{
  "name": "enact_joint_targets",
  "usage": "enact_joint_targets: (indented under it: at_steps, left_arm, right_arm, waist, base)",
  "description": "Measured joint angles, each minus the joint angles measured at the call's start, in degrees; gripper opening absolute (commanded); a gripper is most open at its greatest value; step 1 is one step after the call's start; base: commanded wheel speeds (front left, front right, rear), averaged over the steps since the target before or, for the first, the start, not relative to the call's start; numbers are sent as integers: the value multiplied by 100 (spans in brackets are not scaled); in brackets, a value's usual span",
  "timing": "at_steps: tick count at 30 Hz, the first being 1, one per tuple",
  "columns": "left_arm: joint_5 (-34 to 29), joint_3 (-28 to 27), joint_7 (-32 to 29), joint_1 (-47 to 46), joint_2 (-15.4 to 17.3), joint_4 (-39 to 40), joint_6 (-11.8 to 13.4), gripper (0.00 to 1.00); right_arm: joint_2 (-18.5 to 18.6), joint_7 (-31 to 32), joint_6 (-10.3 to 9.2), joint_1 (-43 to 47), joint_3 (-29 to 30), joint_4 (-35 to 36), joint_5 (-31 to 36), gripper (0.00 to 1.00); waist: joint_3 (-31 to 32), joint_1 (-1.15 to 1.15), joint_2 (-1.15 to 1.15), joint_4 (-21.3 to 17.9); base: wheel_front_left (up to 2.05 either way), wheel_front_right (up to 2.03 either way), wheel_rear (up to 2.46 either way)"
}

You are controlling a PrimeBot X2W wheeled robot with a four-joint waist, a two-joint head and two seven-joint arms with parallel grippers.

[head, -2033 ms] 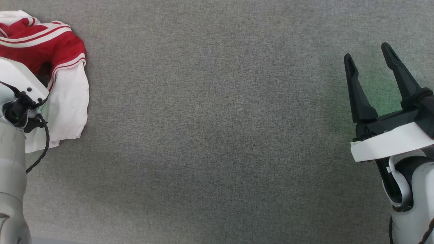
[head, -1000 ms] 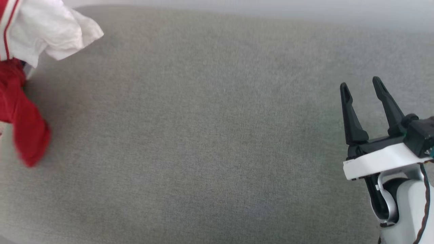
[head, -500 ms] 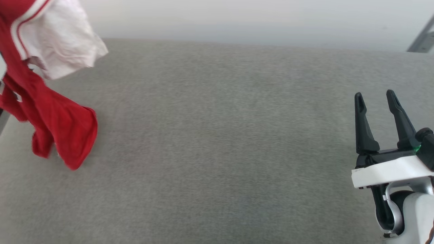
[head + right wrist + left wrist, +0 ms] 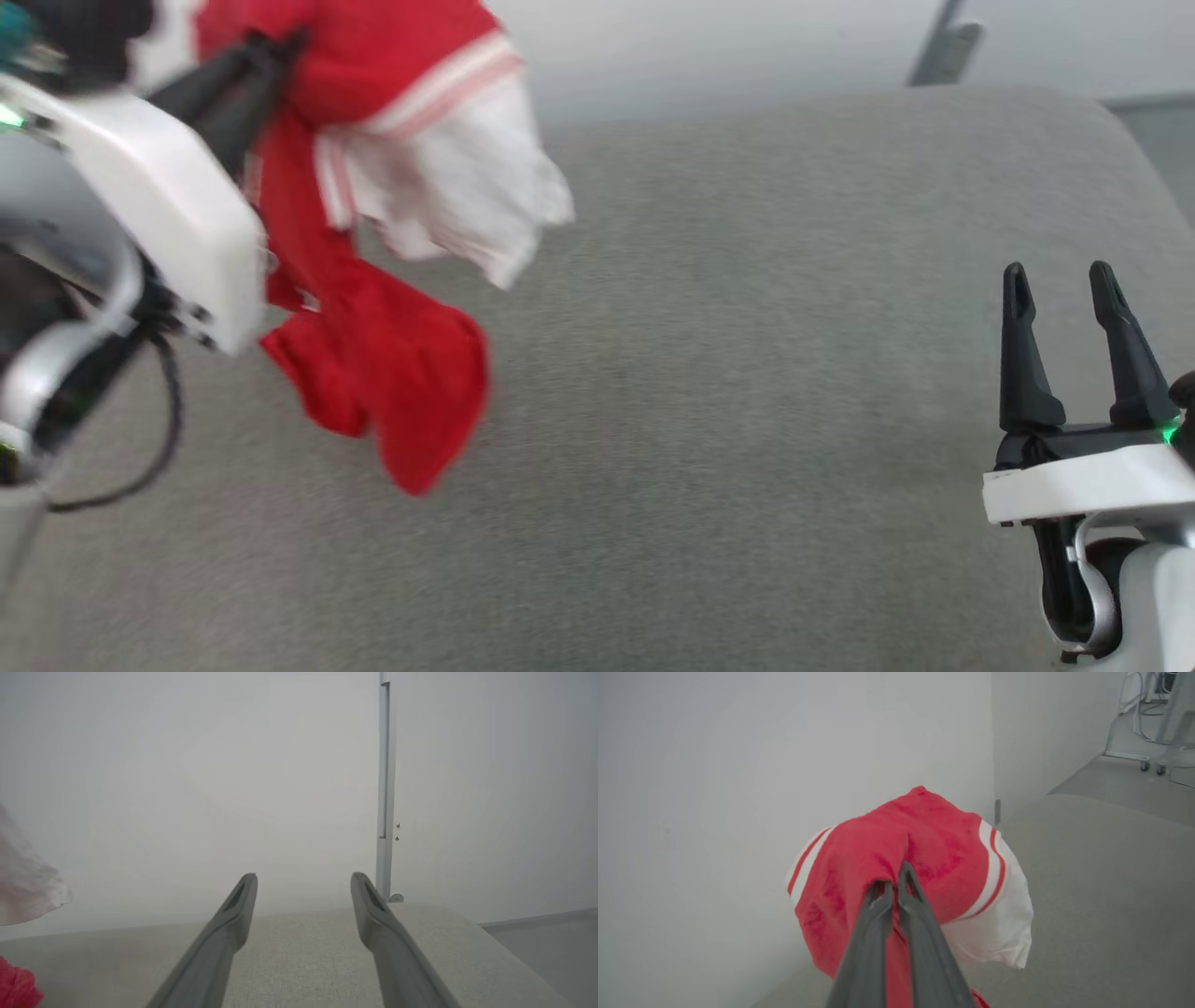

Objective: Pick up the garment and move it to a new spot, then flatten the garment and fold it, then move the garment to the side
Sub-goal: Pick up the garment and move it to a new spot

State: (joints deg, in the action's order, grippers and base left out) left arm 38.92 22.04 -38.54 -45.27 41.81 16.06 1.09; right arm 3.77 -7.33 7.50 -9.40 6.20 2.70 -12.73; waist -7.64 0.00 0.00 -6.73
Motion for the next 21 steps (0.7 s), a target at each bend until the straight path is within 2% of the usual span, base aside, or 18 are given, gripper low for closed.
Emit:
enact_joint_targets:
  at_steps: [4,9,14,21]
  left_arm:
    - [14,412,-336,128,-212,290,68,0]
    - [46,956,-613,549,-441,69,94,0]
    - [134,1407,-735,1004,-625,-818,33,0]
    - [414,1702,-489,1275,-1004,-2736,-359,0]
  right_arm:
    - [-27,-90,0,57,13,-98,-86,100]
    - [-56,-240,0,66,-63,-292,-226,100]
    - [-69,-382,0,53,-259,-500,-313,100]
    - [-82,-538,0,-68,-508,-727,-556,100]
  waist:
    - [-70,0,0,-379]
    - [-197,0,0,-776]
    - [-371,0,0,-1056]
    - [-546,0,0,-1276]
  base:
    - [0,0,0]
    - [0,0,0]
    - [0,0,0]
    - [0,0,0]
